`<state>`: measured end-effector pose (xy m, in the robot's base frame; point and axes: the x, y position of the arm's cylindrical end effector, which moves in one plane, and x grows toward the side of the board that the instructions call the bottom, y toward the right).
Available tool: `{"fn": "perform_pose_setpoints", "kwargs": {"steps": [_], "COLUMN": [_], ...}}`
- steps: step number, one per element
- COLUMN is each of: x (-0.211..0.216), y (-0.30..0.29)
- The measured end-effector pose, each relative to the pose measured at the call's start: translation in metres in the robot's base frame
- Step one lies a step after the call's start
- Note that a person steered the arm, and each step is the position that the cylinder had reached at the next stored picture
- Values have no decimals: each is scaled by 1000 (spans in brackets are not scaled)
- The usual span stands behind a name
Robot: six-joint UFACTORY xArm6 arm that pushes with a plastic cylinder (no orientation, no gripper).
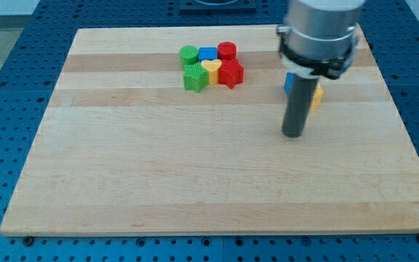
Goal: Separate the yellow hexagon and blue triangle
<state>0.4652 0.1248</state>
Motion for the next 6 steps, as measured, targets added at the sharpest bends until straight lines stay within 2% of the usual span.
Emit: {"fn": "perform_pose_setpoints", "kwargs": {"steps": [1,4,6], "x": [0,-79,-76], "y": [1,41,62]}}
